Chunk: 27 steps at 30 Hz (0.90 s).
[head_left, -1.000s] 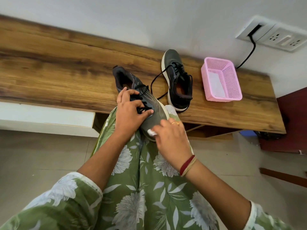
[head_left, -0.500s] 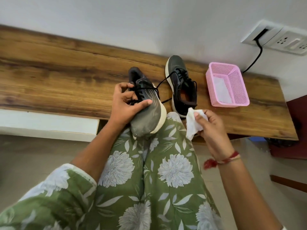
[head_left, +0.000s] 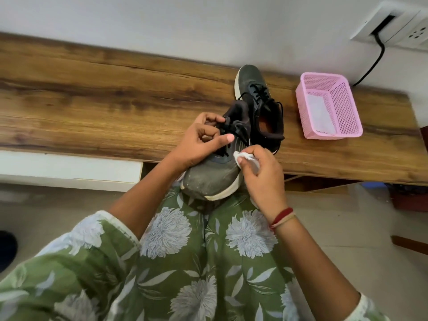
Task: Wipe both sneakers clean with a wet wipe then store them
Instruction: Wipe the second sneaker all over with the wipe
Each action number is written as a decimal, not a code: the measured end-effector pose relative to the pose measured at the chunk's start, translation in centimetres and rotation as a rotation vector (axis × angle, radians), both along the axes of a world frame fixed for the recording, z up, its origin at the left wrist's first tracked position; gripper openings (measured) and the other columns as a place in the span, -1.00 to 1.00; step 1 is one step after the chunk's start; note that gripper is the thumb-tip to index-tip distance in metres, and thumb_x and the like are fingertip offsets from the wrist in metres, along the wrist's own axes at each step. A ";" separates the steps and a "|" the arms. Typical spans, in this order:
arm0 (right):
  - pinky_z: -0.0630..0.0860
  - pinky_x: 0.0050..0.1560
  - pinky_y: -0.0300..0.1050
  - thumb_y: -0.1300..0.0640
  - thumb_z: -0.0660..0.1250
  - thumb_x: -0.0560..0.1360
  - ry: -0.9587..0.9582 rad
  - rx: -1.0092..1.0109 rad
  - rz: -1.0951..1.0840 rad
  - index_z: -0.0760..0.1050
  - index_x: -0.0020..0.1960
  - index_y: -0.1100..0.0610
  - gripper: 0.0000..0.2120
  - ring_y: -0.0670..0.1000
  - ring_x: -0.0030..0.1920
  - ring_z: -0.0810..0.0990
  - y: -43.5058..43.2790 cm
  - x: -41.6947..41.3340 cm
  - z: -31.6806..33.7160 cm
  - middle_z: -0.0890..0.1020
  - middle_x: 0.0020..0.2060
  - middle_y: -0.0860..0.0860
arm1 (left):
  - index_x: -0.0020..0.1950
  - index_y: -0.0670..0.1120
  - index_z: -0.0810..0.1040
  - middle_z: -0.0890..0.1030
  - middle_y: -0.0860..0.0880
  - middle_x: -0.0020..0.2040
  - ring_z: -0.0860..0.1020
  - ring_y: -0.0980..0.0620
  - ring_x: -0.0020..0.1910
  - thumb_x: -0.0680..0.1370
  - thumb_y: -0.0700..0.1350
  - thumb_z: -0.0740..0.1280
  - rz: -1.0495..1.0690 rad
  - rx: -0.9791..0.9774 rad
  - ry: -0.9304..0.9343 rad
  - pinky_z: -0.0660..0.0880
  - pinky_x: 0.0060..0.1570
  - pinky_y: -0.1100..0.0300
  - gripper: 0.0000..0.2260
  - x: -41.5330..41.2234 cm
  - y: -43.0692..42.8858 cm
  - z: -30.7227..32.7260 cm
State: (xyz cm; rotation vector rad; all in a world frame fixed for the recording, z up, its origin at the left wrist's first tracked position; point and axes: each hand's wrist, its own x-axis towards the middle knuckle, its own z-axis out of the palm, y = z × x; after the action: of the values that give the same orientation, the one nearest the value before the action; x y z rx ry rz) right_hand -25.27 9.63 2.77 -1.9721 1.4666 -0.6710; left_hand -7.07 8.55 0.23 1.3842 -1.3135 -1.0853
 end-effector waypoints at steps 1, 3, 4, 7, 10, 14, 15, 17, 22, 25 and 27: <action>0.39 -0.12 -0.12 0.13 0.32 0.50 0.020 -0.004 -0.008 0.51 -0.03 0.07 -0.94 -0.05 -0.09 0.49 0.0 0.0 0.0 0.55 -0.13 -0.02 | -0.45 -0.12 0.46 0.44 0.02 0.09 0.45 0.19 0.19 0.38 0.13 0.40 -0.004 -0.016 -0.059 0.38 0.21 0.25 -0.63 0.0 -0.1 0.2; 0.42 -0.10 -0.11 0.16 0.33 0.49 0.015 0.056 0.000 0.53 -0.04 0.06 -0.94 -0.05 -0.09 0.51 -0.2 0.0 -0.1 0.58 -0.13 -0.03 | -0.35 0.00 0.45 0.44 0.16 0.09 0.45 0.21 0.21 0.42 0.12 0.40 -0.038 -0.057 -0.218 0.42 0.23 0.13 -0.73 0.3 0.0 0.7; 0.44 -0.08 -0.10 0.19 0.33 0.48 -0.012 0.091 0.012 0.54 -0.04 0.07 -0.92 -0.05 -0.08 0.53 -0.3 0.0 -0.1 0.60 -0.13 -0.03 | -0.30 -0.02 0.48 0.43 0.18 0.14 0.43 0.18 0.25 0.45 0.12 0.39 -0.073 -0.063 -0.334 0.43 0.25 0.07 -0.74 0.5 0.1 1.1; 0.48 0.00 -0.12 0.29 0.33 0.45 -0.056 0.105 0.037 0.61 -0.04 0.08 -0.83 -0.07 -0.06 0.56 -0.1 0.1 0.1 0.64 -0.11 -0.03 | -0.15 -0.08 0.64 0.22 -0.04 0.47 0.32 -0.01 0.39 0.54 0.20 0.22 -0.166 -0.024 -0.746 0.35 0.33 0.02 -0.61 0.4 0.3 2.6; 0.48 0.00 -0.17 0.39 0.30 0.40 -0.078 0.085 0.028 0.65 -0.11 0.04 -0.72 -0.10 -0.08 0.56 0.8 0.2 0.8 0.62 -0.11 -0.01 | -0.06 -0.05 0.67 0.05 -0.09 0.55 0.07 -0.12 0.51 0.54 0.27 0.14 -0.222 0.102 -0.844 0.03 0.45 0.05 -0.53 -0.5 0.7 3.4; 0.45 0.06 -0.29 0.29 0.31 0.39 -0.079 0.040 0.115 0.64 -0.06 0.10 -0.80 -0.10 0.00 0.54 3.4 1.0 1.7 0.58 -0.03 0.00 | -0.24 0.18 0.48 0.37 -0.18 0.34 0.32 -0.08 0.38 0.41 0.25 0.39 -0.127 0.186 -0.383 0.21 0.41 -0.03 -0.80 -0.3 1.6 1.7; 0.44 0.07 -0.31 0.22 0.34 0.40 -0.083 0.032 0.138 0.63 -0.05 0.12 -0.84 -0.11 0.01 0.54 3.8 1.0 1.8 0.58 -0.03 -0.01 | -0.25 0.20 0.49 0.39 -0.15 0.31 0.34 -0.03 0.37 0.38 0.24 0.42 -0.089 0.203 -0.275 0.23 0.40 -0.01 -0.81 -0.3 1.8 1.3; 0.44 0.05 -0.32 0.16 0.41 0.42 -0.081 0.020 0.139 0.63 -0.08 0.13 -0.91 -0.12 -0.01 0.54 3.3 0.6 1.8 0.58 -0.04 -0.02 | -0.29 0.14 0.50 0.32 -0.07 0.32 0.31 0.01 0.39 0.39 0.19 0.44 -0.088 0.167 -0.254 0.20 0.42 0.05 -0.80 -0.6 2.0 0.9; 0.51 0.03 -0.17 0.33 0.40 0.39 -0.139 0.029 -0.048 0.57 0.09 0.08 -0.68 -0.09 -0.05 0.59 -0.3 -0.3 0.5 0.64 -0.09 0.00 | -0.35 0.05 0.51 0.36 -0.02 0.20 0.34 0.13 0.30 0.49 -0.04 0.40 -0.046 0.160 -0.179 0.24 0.35 0.18 -0.78 -0.5 1.7 0.9; 0.54 -0.02 -0.15 0.27 0.42 0.41 -0.213 0.093 -0.086 0.63 -0.02 0.05 -0.80 -0.17 -0.10 0.61 0.1 0.5 0.3 0.67 -0.16 -0.08 | -0.36 0.02 0.52 0.37 -0.01 0.17 0.37 0.14 0.26 0.49 -0.05 0.40 -0.061 0.192 -0.147 0.24 0.29 0.24 -0.78 -0.1 1.4 0.5; 0.56 -0.02 -0.10 0.25 0.41 0.43 -0.162 0.046 -0.018 0.65 -0.05 0.06 -0.85 -0.14 -0.10 0.60 1.8 0.9 0.5 0.66 -0.16 -0.07 | -0.36 0.00 0.52 0.37 0.04 0.14 0.37 0.14 0.27 0.48 -0.04 0.41 -0.074 0.214 -0.127 0.23 0.28 0.25 -0.79 0.0 1.4 0.2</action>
State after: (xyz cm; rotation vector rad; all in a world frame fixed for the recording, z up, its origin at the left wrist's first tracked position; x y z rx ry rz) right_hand -24.32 11.43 3.28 -1.8266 1.3915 -0.7784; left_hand -7.05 9.91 0.42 1.5948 -1.3797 -1.2345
